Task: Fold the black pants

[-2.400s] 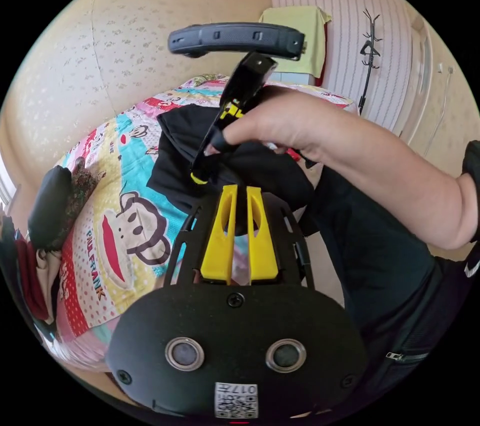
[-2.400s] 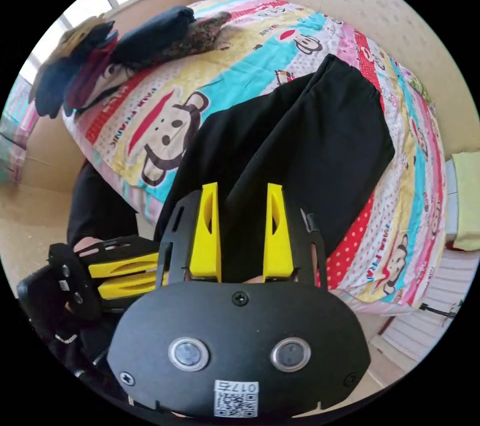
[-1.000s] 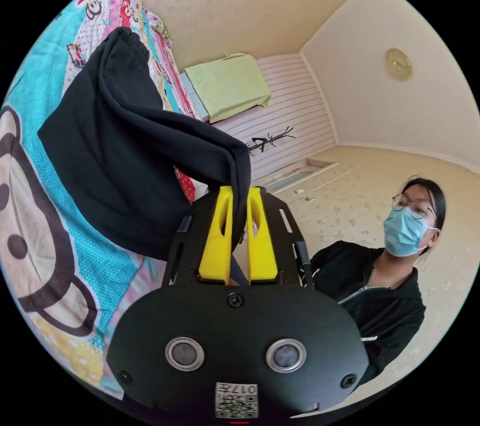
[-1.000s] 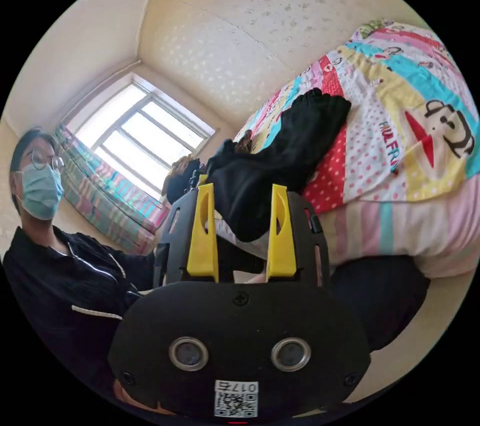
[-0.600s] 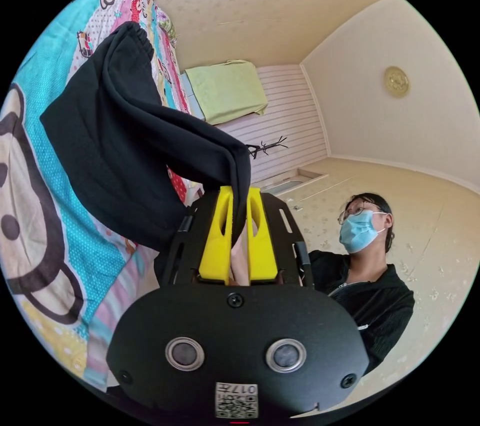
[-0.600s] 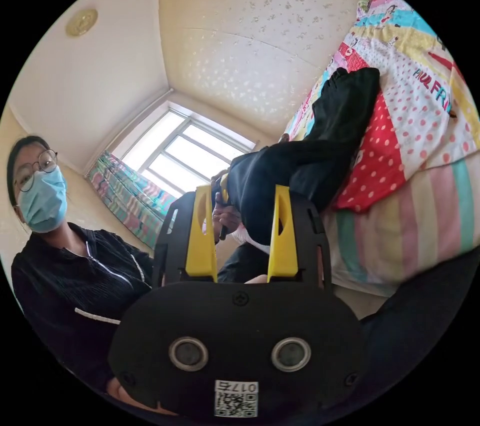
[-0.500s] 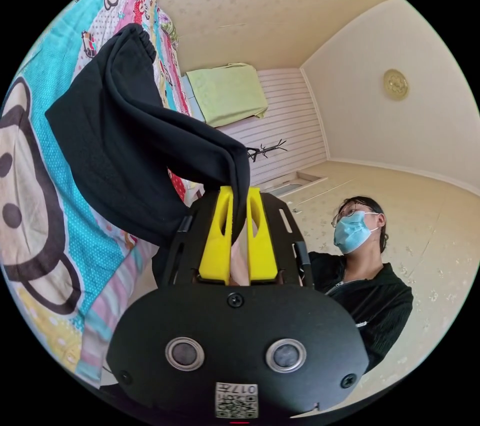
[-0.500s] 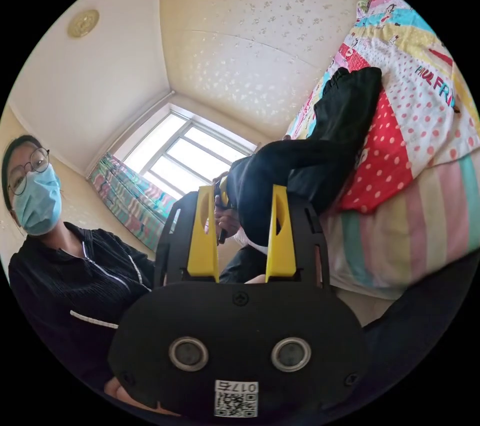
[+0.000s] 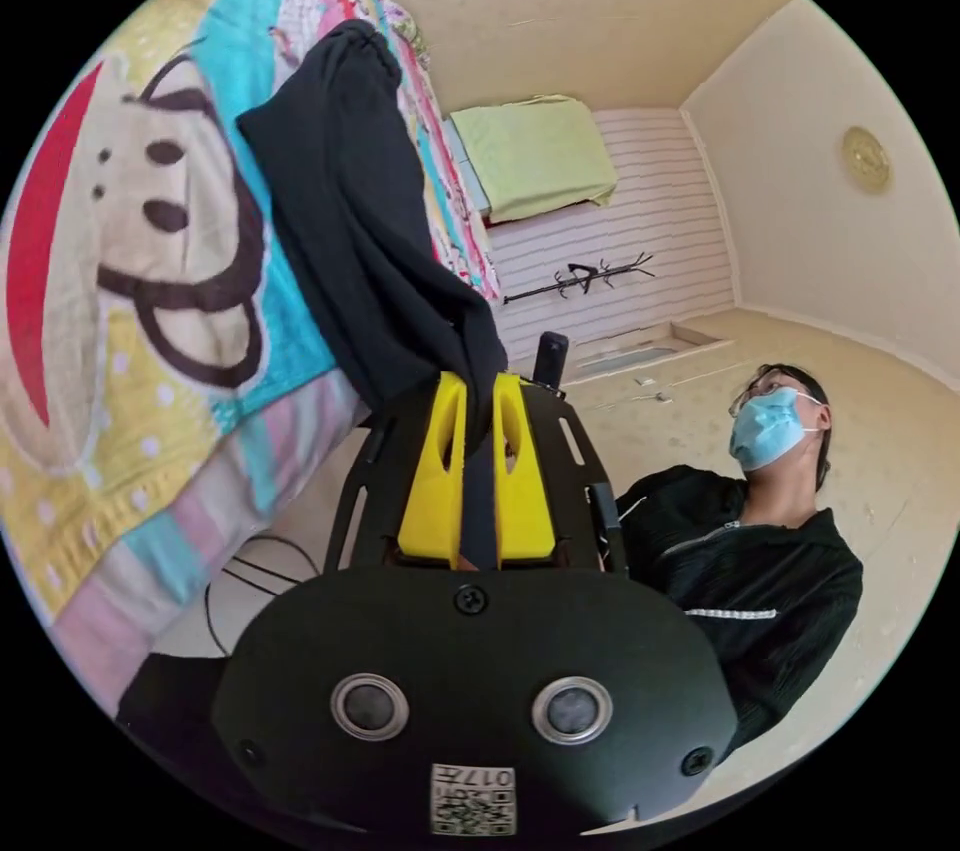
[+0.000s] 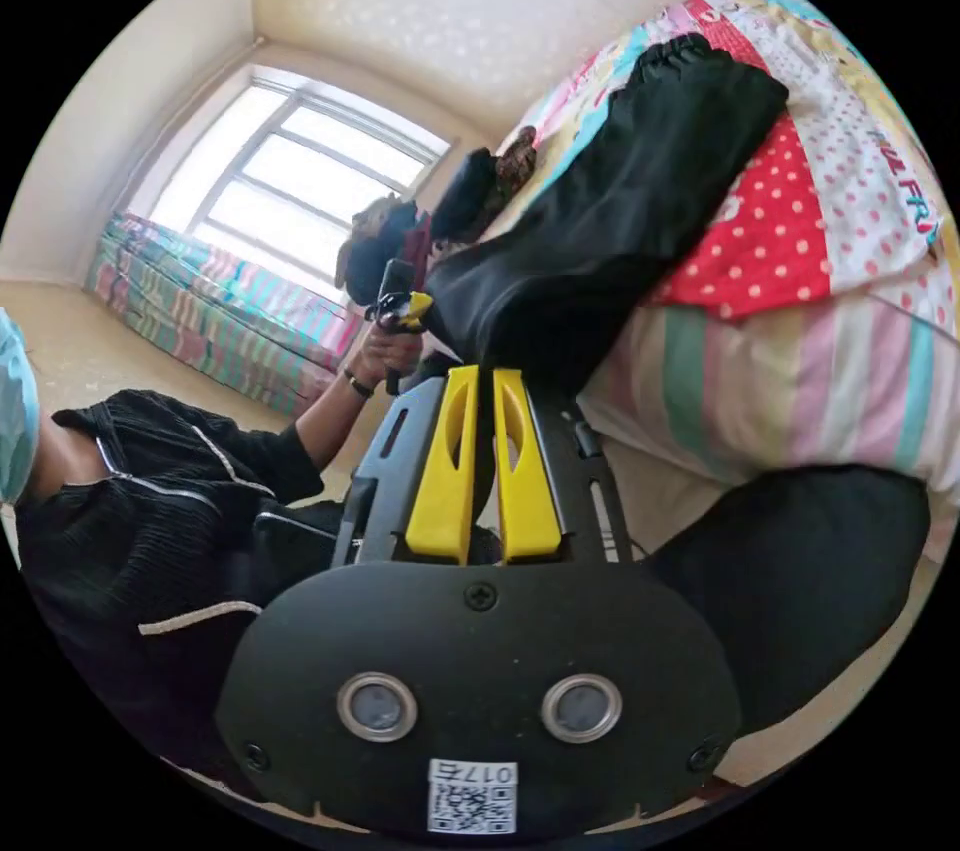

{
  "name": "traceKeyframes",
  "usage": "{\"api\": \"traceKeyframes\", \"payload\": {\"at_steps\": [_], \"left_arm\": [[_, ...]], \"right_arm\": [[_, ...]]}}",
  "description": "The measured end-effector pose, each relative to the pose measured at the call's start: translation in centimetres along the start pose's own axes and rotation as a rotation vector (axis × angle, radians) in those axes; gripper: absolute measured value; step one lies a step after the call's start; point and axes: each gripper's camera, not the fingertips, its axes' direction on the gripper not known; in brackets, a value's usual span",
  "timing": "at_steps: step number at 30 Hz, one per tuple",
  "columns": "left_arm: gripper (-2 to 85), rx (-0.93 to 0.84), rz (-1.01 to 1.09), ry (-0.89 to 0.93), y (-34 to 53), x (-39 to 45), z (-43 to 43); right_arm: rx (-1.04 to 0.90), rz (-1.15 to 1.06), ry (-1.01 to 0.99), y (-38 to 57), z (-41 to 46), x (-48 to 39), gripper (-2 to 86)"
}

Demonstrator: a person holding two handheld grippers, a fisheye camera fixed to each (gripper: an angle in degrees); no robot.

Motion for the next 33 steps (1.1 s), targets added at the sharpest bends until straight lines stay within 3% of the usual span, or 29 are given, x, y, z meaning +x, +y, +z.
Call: {"api": "traceKeyframes", "payload": {"at_steps": [4, 10, 15, 22, 25, 28, 33], "left_arm": [[4.4, 0.079, -0.046, 0.028, 2.5, -3.6, -0.1], [4.3, 0.076, -0.009, 0.018, 3.9, -5.4, 0.6], [4.2, 0.118, 0.041, 0.076, 5.5, -6.6, 0.8], [4.4, 0.123, 0.077, 0.155, 6.9, -7.9, 1.0], [4.4, 0.115, 0.075, 0.159, 7.4, -8.0, 1.1], [4.4, 0.113, 0.075, 0.164, 7.9, -8.1, 1.3], [4.4, 0.123, 0.071, 0.191, 8.5, -8.4, 1.7]], "right_arm": [[0.175, -0.016, 0.01, -1.7, -3.7, 1.2, 7.8], [0.403, -0.073, 0.237, -11.3, -8.5, 6.3, 12.4], [0.247, -0.013, 0.417, -20.1, -5.5, 13.4, 13.3], [0.138, 0.07, 0.493, -26.7, 1.0, 17.7, 14.2], [0.013, 0.131, 0.613, -29.1, 4.1, 18.1, 11.5], [-0.077, -0.044, 0.718, -31.8, 6.2, 14.1, 5.6], [-0.158, -0.352, 0.829, -37.7, 9.7, 4.3, 3.5]]}}
